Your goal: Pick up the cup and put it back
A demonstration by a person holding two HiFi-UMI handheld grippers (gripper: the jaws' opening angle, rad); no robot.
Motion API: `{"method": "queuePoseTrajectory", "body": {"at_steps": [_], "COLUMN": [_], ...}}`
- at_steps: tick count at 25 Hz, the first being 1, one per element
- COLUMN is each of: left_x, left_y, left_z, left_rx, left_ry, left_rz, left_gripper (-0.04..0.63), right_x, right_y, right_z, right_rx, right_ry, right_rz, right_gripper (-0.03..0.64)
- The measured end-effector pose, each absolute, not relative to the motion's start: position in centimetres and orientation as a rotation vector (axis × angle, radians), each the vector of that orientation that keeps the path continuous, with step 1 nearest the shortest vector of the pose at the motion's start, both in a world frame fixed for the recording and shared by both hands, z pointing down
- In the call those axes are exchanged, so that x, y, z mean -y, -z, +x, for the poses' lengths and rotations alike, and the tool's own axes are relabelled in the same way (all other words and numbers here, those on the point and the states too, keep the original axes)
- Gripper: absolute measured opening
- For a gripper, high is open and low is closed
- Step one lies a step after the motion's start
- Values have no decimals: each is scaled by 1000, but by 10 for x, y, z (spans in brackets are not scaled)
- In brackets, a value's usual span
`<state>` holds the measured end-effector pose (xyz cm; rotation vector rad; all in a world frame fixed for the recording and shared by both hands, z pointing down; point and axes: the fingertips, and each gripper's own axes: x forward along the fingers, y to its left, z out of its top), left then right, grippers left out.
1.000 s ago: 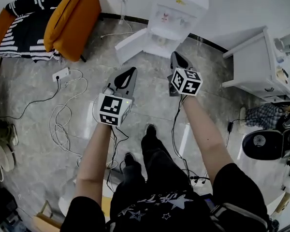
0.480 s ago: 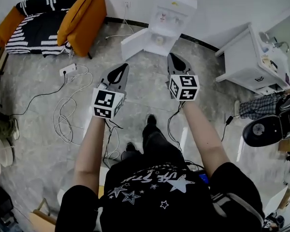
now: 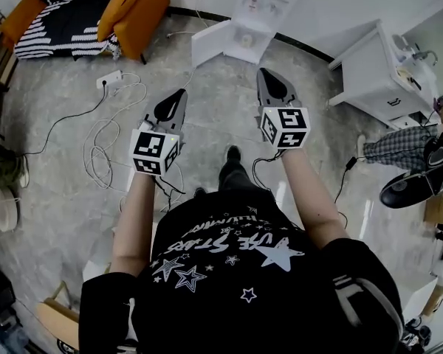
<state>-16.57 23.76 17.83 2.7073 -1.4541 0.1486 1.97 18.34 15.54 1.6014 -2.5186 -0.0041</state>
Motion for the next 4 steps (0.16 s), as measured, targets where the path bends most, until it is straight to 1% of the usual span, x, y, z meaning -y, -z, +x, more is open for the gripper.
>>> {"method": "queuePoseTrajectory", "body": {"at_steps": [4], "left_x": [-269], "left_y": [-195], "left_z": [-175], "left_rx": [1464], "left_ry": [-150], "left_rz": [2661], "left_gripper": [11], "right_x": [-220], "right_y": [-167], "right_z": [14], "right_rx": [2521], "right_ry": [-2], "right_rz": [1583], "right_gripper": [6]}}
